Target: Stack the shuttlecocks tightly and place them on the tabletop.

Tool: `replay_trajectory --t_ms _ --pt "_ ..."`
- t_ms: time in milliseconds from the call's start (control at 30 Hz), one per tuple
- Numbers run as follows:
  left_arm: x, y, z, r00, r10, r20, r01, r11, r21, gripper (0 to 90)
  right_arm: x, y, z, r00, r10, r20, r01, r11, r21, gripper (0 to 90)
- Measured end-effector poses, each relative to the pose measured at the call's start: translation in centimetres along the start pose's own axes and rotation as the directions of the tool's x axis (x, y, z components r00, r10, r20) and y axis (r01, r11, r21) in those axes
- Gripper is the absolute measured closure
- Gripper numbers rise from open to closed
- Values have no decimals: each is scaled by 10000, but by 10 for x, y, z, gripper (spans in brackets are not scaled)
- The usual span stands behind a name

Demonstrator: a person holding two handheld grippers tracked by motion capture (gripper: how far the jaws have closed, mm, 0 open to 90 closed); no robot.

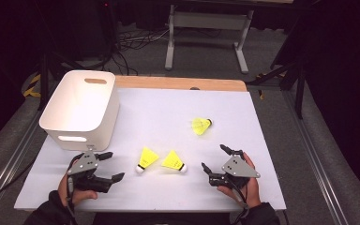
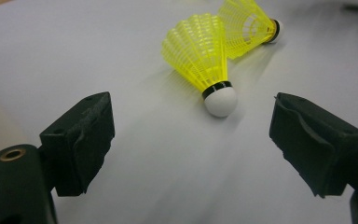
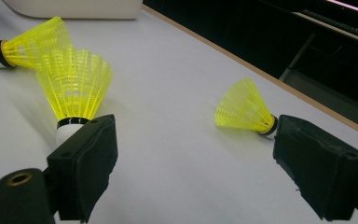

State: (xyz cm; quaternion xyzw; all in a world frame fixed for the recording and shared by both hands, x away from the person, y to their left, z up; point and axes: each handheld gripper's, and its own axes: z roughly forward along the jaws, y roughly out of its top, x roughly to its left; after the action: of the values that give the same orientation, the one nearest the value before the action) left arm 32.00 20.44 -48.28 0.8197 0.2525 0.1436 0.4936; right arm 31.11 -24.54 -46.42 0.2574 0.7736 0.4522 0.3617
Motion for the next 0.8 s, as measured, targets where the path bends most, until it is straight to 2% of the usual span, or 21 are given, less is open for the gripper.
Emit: replay_trajectory --t_ms 100,133,200,367,500,600,733,767,800 --pt "-4 12 17 9992 -47 406 33 9994 335 147 1 0 0 10000 3 12 -3 10000 27 146" --pt "-6 20 28 9991 -67 422 41 9981 609 148 1 0 0 10000 17 13 -17 10000 37 146" --pt "-7 22 32 9990 -110 422 77 9970 773 150 1 0 0 10000 8 -3 -8 10000 53 146" --pt "-3 38 57 9972 -436 604 351 9903 1342 150 1 -1 1 10000 10 -29 -9 9999 112 147" --pt "-1 48 73 9969 -417 661 302 9856 1665 165 1 -1 1 10000 -14 -71 15 9999 136 149" --pt "2 52 84 9961 -492 736 336 9792 2002 193 0 -1 1 9999 26 -106 -24 9999 150 150" --pt "6 54 91 9942 -641 863 415 9693 2423 282 1 -1 1 9998 -9 -185 12 9998 183 151" --pt "7 55 92 9939 -605 926 357 9678 2491 342 1 -1 1 9998 9 -209 -6 9998 180 152" --pt "8 56 93 9933 -580 997 310 9667 2542 362 1 -1 1 9998 6 -220 -2 9998 193 152"
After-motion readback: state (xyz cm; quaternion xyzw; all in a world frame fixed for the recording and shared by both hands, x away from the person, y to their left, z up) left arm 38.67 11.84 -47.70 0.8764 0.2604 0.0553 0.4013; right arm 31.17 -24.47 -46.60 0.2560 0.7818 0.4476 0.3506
